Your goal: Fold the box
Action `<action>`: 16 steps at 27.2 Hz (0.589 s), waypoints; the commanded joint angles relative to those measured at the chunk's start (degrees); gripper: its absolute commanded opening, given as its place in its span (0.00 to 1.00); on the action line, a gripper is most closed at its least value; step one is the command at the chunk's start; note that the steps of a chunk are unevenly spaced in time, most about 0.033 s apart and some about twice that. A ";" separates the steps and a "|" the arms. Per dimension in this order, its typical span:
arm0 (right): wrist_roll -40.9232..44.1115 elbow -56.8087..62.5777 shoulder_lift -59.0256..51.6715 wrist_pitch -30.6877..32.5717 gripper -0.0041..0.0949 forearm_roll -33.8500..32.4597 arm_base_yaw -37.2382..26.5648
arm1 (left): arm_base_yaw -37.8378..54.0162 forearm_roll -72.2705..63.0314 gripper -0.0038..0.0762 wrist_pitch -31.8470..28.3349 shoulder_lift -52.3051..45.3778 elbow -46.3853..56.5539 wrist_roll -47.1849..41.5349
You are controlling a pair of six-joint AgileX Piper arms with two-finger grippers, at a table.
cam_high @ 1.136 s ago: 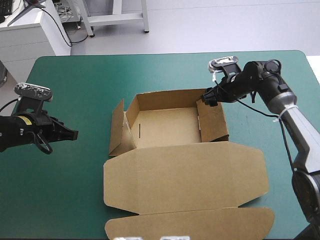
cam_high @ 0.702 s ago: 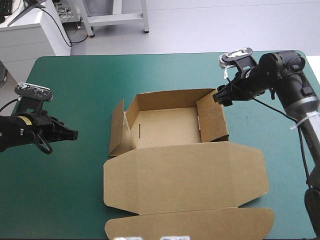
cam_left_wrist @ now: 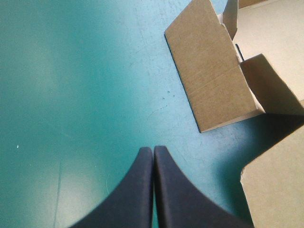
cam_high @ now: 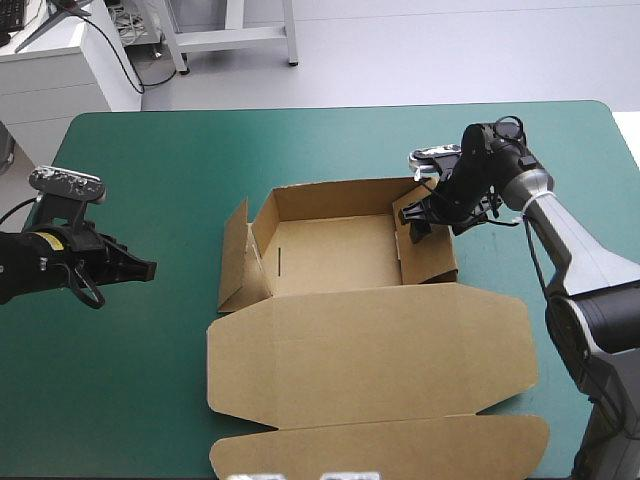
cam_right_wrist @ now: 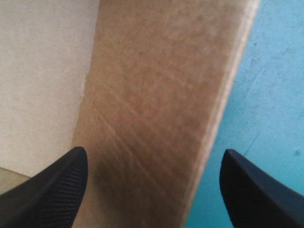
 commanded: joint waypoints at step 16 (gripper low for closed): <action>-2.05 -3.47 -0.78 0.90 0.02 0.03 -0.09 | 0.03 -0.62 0.04 -2.52 -1.13 -1.35 -0.14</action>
